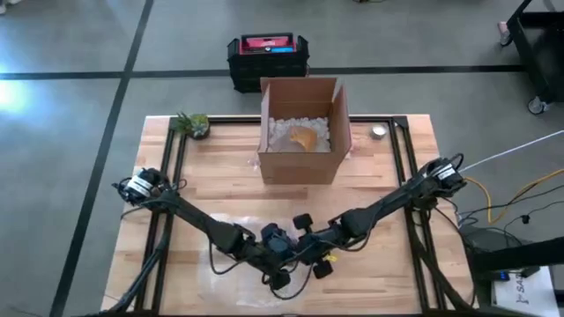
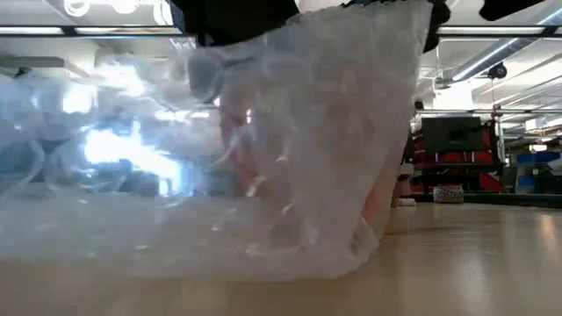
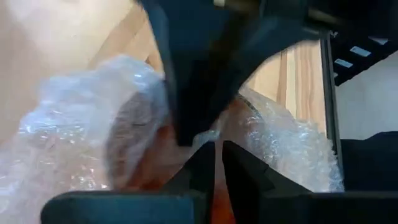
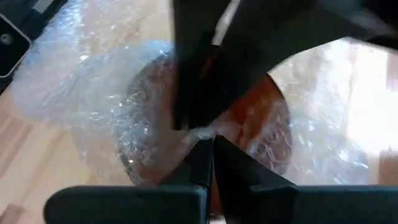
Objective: Wrap mug
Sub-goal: Wrap the orange mug with the transparent bubble wrap
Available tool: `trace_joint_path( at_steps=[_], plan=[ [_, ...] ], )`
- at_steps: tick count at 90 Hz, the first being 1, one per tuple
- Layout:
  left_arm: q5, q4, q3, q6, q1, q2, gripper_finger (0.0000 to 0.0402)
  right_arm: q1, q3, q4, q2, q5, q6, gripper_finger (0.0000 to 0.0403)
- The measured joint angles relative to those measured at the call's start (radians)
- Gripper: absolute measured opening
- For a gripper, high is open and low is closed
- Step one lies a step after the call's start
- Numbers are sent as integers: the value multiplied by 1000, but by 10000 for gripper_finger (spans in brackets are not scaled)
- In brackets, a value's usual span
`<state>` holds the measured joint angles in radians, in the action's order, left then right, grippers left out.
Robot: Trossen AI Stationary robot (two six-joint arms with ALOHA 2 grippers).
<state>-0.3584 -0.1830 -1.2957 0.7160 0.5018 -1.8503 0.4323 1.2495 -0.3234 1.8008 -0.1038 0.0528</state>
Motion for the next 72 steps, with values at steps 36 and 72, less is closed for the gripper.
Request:
trace_joint_path(
  at_steps=[36,72],
  plan=[
    [-213,-51,0,-4,-9,30,20,0,0,9,2,1,0,0],
    [-99,-28,-1,7,-15,-31,20,2,0,6,-2,-1,1,0]
  ],
)
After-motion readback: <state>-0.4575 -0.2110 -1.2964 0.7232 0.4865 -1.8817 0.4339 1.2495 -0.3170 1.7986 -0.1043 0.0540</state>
